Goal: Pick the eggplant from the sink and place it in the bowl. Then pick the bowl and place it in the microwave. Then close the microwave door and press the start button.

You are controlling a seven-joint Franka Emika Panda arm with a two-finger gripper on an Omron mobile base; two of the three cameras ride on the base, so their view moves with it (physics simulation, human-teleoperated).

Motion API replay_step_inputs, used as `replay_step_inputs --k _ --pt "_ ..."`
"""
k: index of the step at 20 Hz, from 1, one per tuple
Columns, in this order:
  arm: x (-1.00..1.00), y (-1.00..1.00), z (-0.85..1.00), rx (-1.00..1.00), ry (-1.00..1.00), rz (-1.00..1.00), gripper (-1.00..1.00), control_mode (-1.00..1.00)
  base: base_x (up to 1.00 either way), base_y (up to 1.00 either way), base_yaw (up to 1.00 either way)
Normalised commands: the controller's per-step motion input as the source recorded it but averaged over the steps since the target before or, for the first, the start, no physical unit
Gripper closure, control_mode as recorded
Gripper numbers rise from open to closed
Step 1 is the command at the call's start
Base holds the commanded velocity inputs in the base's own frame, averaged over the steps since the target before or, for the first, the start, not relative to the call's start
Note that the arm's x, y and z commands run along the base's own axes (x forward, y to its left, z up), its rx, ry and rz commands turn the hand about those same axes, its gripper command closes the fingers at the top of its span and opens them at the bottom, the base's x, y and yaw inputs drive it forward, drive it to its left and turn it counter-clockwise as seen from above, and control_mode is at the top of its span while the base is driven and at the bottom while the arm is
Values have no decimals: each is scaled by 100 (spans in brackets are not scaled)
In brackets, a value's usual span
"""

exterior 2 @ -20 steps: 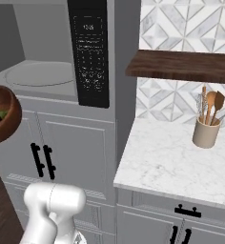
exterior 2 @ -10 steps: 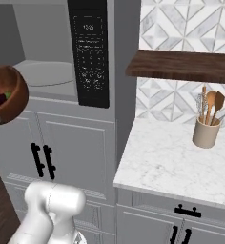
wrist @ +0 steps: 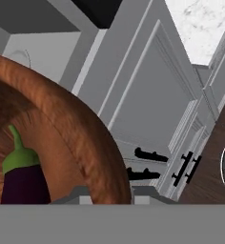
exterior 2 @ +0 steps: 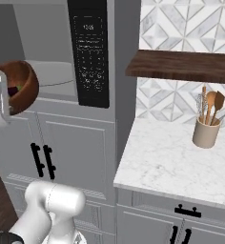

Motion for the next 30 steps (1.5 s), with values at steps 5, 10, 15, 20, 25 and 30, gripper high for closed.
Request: replay_step_inputs --k 5,10,15,20,25,30 --pt "81 -5 0 0 -5 0 100 -100 0 0 0" --pt "97 0 0 0 -10 0 100 -100 0 0 0" --pt "89 1 24 0 -12 0 100 -100 0 0 0" --pt "76 3 12 3 1 0 100 -100 0 0 0" --pt "72 6 6 1 4 -2 100 -100 0 0 0" --pt "73 12 0 0 2 -4 100 -100 0 0 0"
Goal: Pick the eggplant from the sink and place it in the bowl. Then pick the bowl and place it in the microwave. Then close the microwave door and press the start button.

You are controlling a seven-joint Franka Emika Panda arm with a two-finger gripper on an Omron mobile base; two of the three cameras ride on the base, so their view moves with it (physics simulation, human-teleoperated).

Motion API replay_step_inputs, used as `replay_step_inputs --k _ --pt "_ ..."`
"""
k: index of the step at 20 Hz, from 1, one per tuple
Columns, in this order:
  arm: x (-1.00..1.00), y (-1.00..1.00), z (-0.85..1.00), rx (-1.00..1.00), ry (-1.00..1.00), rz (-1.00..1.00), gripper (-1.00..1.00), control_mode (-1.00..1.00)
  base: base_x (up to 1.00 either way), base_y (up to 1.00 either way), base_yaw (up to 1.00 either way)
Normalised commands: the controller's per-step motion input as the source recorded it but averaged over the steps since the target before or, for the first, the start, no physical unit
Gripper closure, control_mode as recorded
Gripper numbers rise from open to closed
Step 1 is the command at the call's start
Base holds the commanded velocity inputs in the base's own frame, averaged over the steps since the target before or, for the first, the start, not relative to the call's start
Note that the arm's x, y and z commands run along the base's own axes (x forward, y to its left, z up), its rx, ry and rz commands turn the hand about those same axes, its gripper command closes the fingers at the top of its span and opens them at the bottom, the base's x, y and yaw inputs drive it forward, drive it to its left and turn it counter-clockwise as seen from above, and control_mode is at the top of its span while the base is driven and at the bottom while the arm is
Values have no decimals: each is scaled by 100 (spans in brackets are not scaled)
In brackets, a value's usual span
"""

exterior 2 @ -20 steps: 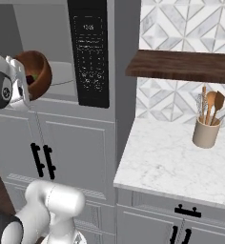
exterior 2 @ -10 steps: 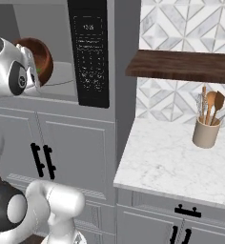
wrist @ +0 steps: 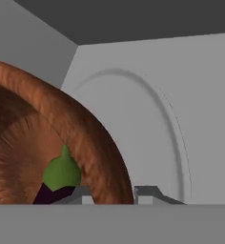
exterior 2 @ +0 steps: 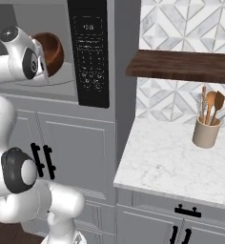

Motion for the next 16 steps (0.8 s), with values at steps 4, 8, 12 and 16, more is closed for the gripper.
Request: replay_step_inputs --k 4,8,12,16 --pt "36 32 -24 0 5 -2 100 -100 0 0 0" --pt "1 35 -33 0 1 0 100 -100 0 0 0" --pt "0 9 -31 0 2 0 100 -100 0 0 0" --pt "0 8 -31 0 1 0 -100 -100 0 0 0"
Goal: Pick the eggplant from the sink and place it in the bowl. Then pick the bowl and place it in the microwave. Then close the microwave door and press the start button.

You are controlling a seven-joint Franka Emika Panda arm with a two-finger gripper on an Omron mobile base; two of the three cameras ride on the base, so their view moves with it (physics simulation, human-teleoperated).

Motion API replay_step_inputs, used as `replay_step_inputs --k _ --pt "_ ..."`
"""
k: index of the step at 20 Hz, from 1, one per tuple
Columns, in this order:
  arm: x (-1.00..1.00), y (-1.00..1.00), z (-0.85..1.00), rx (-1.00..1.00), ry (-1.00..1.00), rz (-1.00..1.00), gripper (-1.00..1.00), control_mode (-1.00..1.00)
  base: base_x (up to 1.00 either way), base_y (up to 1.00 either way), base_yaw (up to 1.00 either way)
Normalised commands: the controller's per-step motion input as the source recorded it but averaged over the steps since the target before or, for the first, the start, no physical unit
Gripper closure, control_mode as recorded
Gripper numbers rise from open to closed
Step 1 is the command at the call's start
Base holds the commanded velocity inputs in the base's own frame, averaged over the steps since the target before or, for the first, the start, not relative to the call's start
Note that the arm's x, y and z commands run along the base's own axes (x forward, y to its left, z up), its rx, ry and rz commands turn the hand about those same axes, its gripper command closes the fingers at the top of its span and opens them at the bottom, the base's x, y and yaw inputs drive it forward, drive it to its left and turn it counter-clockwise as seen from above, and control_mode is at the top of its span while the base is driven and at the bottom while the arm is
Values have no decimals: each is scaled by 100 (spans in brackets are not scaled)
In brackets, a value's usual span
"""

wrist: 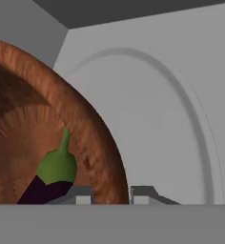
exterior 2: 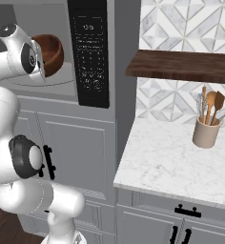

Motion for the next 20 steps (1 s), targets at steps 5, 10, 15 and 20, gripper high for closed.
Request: replay_step_inputs --k 5,10,15,20 --pt "-1 1 -17 0 -6 0 -100 -100 0 0 0" --pt "-51 4 1 -1 -17 0 -100 -100 0 0 0" --pt "-80 1 39 -4 -29 0 -100 -100 0 0 0" --pt "-75 -7 2 -2 -14 0 -100 -100 0 0 0"
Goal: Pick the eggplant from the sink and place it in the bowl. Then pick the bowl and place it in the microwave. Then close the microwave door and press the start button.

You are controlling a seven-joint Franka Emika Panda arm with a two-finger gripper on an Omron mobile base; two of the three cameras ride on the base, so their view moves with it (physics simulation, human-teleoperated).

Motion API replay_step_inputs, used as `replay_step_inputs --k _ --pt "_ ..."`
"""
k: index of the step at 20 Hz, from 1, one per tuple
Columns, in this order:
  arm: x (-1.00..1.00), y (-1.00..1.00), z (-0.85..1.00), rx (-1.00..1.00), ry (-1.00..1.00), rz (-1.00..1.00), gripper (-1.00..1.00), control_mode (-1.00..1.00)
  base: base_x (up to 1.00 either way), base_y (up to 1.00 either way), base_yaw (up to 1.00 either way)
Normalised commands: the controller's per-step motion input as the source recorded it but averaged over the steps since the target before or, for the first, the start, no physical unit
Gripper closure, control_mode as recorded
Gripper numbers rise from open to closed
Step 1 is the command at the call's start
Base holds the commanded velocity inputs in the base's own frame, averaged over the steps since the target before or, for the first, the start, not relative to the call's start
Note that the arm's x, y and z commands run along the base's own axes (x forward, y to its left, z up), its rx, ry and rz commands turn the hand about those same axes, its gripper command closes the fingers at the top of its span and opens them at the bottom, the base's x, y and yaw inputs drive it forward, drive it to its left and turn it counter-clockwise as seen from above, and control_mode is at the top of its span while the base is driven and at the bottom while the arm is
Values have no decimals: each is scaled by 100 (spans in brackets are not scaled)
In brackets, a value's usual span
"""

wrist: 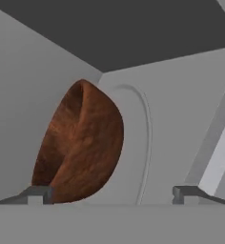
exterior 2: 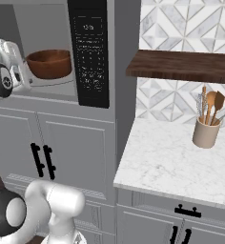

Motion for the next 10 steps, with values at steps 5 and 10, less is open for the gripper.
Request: replay_step_inputs --k 5,10 --pt "-30 -8 -34 -11 3 2 -100 -100 0 0 0" --pt "-86 0 27 -25 -6 0 -100 -100 0 0 0"
